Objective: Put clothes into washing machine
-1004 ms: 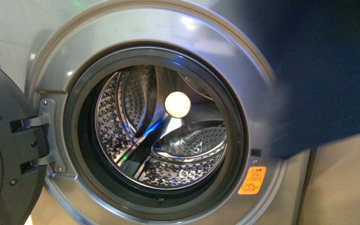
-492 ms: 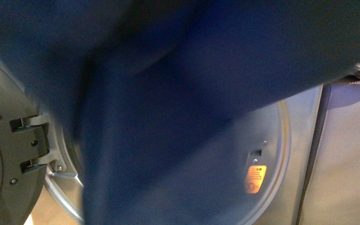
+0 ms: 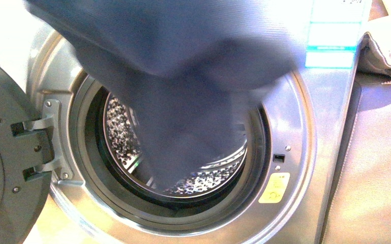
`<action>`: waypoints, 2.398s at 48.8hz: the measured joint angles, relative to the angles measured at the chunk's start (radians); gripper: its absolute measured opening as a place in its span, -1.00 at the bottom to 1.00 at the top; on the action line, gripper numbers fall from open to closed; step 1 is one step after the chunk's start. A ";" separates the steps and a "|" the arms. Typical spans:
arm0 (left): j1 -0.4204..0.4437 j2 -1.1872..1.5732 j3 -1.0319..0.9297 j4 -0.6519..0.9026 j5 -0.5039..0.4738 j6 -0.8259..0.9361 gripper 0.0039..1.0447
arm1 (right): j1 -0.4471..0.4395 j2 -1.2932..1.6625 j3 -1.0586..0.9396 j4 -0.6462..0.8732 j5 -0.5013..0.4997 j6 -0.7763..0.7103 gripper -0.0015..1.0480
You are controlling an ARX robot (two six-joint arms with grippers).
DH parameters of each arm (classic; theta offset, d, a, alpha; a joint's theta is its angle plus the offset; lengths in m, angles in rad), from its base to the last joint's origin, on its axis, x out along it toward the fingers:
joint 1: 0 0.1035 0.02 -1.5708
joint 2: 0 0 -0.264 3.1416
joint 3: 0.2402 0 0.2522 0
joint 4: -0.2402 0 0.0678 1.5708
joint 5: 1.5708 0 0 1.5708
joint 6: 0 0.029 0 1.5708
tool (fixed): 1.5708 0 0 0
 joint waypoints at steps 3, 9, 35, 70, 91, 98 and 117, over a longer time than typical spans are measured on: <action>0.000 0.000 0.000 0.000 0.000 0.000 0.88 | 0.000 -0.001 0.000 0.000 0.000 0.004 -0.91; 0.000 0.000 0.000 0.000 0.000 0.000 0.88 | 0.000 -0.002 0.000 0.000 0.000 0.011 -0.91; 0.246 0.256 0.033 0.225 0.555 -0.129 0.88 | 0.000 -0.003 -0.002 0.000 -0.005 0.014 -0.91; 0.269 0.861 0.585 0.741 0.870 -0.315 0.88 | -0.001 -0.005 -0.002 0.000 -0.003 0.014 -0.91; 0.143 1.103 0.806 0.919 1.019 -0.554 0.88 | -0.001 -0.005 -0.002 0.000 -0.003 0.014 -0.91; 0.051 1.160 0.858 0.819 0.986 -0.493 0.88 | -0.001 -0.005 -0.002 0.000 -0.002 0.014 -0.91; -0.155 1.194 0.881 0.745 0.985 -0.381 0.88 | -0.001 -0.005 -0.002 0.000 -0.002 0.014 -0.91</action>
